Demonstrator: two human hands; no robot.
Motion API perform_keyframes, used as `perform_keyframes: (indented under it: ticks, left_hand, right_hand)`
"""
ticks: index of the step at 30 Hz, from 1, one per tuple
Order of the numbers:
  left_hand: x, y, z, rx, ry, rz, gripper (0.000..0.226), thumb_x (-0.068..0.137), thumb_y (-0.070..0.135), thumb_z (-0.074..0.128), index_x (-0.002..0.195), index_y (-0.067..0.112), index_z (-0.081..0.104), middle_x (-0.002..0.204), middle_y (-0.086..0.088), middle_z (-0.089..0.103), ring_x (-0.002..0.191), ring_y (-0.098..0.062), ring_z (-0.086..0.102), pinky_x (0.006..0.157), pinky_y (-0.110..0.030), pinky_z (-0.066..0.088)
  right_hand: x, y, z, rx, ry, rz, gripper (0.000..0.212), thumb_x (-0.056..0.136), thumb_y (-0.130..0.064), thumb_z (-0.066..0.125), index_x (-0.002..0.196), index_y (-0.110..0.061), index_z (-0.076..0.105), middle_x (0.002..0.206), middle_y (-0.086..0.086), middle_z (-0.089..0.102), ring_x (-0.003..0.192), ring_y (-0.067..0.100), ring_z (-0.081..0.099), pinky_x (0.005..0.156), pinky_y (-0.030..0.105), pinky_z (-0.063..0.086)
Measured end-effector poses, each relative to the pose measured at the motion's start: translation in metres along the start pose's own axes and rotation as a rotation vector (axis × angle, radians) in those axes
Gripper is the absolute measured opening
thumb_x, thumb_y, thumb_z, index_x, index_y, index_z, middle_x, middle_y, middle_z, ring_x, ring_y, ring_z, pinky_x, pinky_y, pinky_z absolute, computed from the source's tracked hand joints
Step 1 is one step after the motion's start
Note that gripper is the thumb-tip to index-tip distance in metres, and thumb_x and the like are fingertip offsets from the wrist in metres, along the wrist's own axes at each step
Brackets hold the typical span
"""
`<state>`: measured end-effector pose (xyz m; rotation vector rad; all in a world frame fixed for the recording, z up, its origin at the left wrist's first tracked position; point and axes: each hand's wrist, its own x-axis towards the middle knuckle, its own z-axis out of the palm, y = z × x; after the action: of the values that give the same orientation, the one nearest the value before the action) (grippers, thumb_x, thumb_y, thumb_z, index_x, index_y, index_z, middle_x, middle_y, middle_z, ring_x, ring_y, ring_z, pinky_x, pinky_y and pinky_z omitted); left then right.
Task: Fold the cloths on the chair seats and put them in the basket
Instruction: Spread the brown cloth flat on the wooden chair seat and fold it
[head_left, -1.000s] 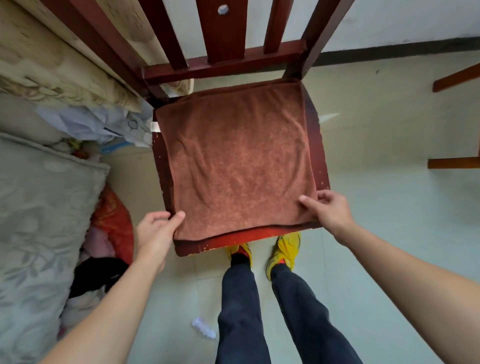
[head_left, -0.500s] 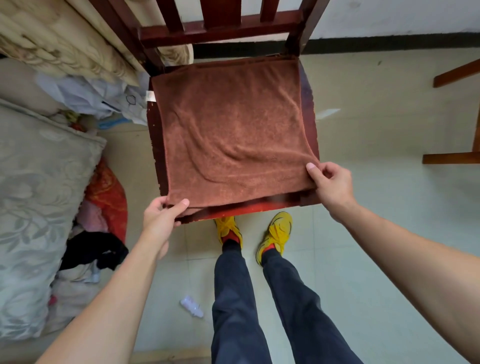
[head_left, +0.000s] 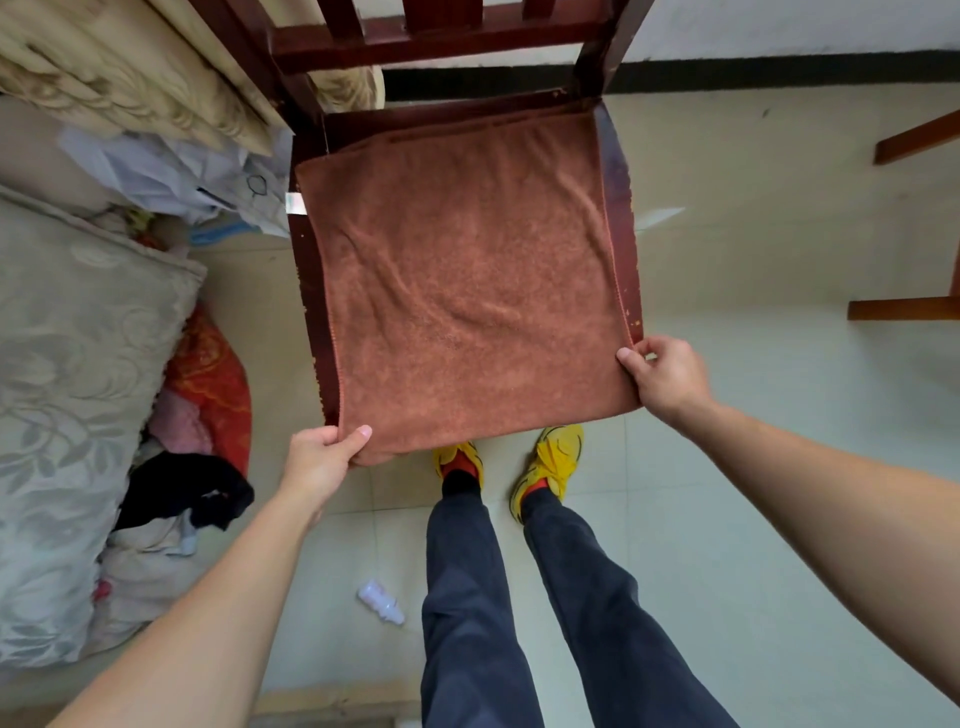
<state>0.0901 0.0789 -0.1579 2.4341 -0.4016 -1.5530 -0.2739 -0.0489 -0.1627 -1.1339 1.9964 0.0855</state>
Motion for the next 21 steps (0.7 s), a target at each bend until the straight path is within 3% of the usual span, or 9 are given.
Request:
perform_keyframes:
  ticks: [2,4,6,8,10,14,17,19,21]
  left_hand:
    - [0.006,0.003,0.003,0.168,0.06,-0.001,0.038,0.079,0.025,0.076,0.056,0.011,0.049,0.058,-0.003,0.05,0.058,-0.019,0.042,0.054,-0.027,0.028]
    - [0.006,0.012,0.003,0.314,0.12,-0.011,0.05,0.074,0.027,0.079,0.053,0.016,0.036,0.054,-0.001,0.039,0.055,-0.021,0.037,0.053,-0.029,0.024]
    - [0.004,0.025,0.001,0.385,0.162,-0.016,0.044,0.069,0.032,0.082,0.055,0.016,0.043,0.06,-0.001,0.053,0.065,-0.024,0.052,0.059,-0.029,0.038]
    - [0.005,0.048,-0.004,0.384,0.213,0.008,0.03,0.067,0.037,0.082,0.069,0.02,0.057,0.086,-0.005,0.067,0.093,-0.028,0.061,0.081,-0.034,0.049]
    - [0.013,0.078,-0.008,0.284,0.242,0.055,0.029,0.069,0.035,0.081,0.083,0.021,0.06,0.1,-0.009,0.068,0.102,-0.028,0.061,0.087,-0.032,0.047]
    - [0.042,0.149,-0.009,-0.147,0.168,0.095,0.04,0.076,0.024,0.079,0.107,0.012,0.057,0.098,-0.006,0.063,0.071,-0.01,0.058,0.061,-0.023,0.043]
    - [0.065,0.197,-0.016,-0.337,0.159,0.138,0.037,0.073,0.016,0.08,0.1,0.017,0.054,0.106,-0.008,0.066,0.079,-0.015,0.064,0.064,-0.027,0.051]
    - [0.075,0.222,-0.021,-0.366,0.167,0.198,0.036,0.071,0.009,0.08,0.097,0.017,0.056,0.11,-0.011,0.067,0.09,-0.022,0.067,0.076,-0.034,0.057]
    - [0.082,0.239,-0.025,-0.325,0.175,0.232,0.033,0.071,0.004,0.078,0.096,0.016,0.061,0.103,-0.009,0.068,0.087,-0.02,0.068,0.071,-0.03,0.058]
  right_hand:
    - [0.0,0.004,0.002,-0.064,-0.039,0.023,0.026,0.087,-0.033,0.065,0.068,-0.017,0.055,0.076,0.006,0.068,0.081,0.03,0.065,0.075,0.037,0.052]
    - [0.001,0.005,0.001,-0.098,-0.061,0.049,0.022,0.084,-0.031,0.067,0.07,-0.018,0.056,0.077,0.005,0.07,0.083,0.029,0.067,0.077,0.038,0.054]
    - [0.002,-0.002,-0.003,-0.162,-0.047,0.06,0.019,0.081,-0.036,0.067,0.078,-0.02,0.057,0.082,0.003,0.071,0.088,0.028,0.067,0.081,0.039,0.053]
    - [0.005,-0.022,-0.008,-0.225,0.036,0.02,0.02,0.078,-0.041,0.065,0.089,-0.025,0.058,0.092,0.003,0.071,0.095,0.029,0.064,0.084,0.037,0.051]
    - [0.011,-0.053,-0.013,-0.23,0.131,-0.066,0.025,0.078,-0.04,0.061,0.099,-0.028,0.058,0.097,0.002,0.069,0.098,0.031,0.063,0.083,0.037,0.047]
    - [0.033,-0.122,-0.016,-0.258,0.18,-0.296,0.025,0.083,-0.036,0.057,0.105,-0.023,0.057,0.106,0.006,0.066,0.102,0.033,0.061,0.085,0.04,0.048]
    - [0.054,-0.166,-0.012,-0.25,0.216,-0.446,0.032,0.084,-0.033,0.059,0.114,-0.024,0.055,0.114,0.007,0.062,0.108,0.032,0.058,0.087,0.04,0.046]
    - [0.07,-0.187,-0.011,-0.153,0.233,-0.372,0.044,0.082,-0.034,0.063,0.123,-0.025,0.051,0.12,0.005,0.062,0.112,0.03,0.057,0.092,0.04,0.045]
    - [0.088,-0.198,-0.014,-0.003,0.256,-0.186,0.054,0.079,-0.035,0.068,0.128,-0.024,0.048,0.124,0.005,0.061,0.115,0.029,0.057,0.095,0.036,0.044]
